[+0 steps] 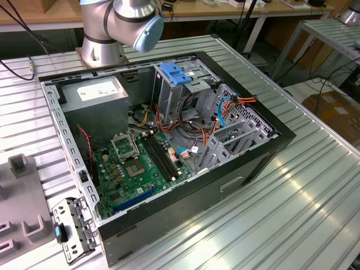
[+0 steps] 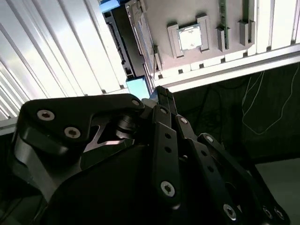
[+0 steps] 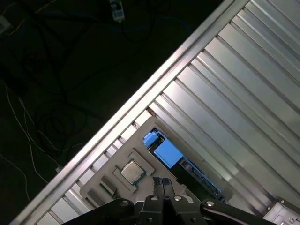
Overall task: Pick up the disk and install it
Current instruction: 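Pick up the disk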
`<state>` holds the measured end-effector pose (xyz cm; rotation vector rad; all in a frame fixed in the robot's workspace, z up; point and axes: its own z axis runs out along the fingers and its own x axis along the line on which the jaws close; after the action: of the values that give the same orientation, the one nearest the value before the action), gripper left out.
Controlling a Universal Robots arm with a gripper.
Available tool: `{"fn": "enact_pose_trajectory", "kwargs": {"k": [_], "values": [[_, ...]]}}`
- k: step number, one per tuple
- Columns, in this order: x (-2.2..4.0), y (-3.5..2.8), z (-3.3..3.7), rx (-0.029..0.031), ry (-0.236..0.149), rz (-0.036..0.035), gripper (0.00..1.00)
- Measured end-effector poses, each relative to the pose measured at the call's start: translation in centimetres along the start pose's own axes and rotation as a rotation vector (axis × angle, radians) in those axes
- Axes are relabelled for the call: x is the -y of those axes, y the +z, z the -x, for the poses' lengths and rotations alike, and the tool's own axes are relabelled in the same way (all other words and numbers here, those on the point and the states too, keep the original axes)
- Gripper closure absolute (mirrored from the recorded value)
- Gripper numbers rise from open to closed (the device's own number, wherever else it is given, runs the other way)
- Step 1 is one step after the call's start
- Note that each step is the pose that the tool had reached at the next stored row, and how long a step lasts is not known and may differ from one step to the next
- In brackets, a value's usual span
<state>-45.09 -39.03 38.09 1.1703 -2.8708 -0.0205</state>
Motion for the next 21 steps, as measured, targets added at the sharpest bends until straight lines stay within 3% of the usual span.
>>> {"fn": "enact_pose_trajectory", "kwargs": {"k": [2,15,19,21], "values": [[0.00,0.00,0.00,-0.0013,-0.046,-0.0015,0.89],[-0.04,0.08,0.07,-0.0064,-0.219,-0.0073,0.89],[-0.28,0.30,0.34,0.0083,-0.242,-0.0269,0.89],[-0.31,0.40,0.37,0.0112,-0.258,-0.0302,0.89]]}}
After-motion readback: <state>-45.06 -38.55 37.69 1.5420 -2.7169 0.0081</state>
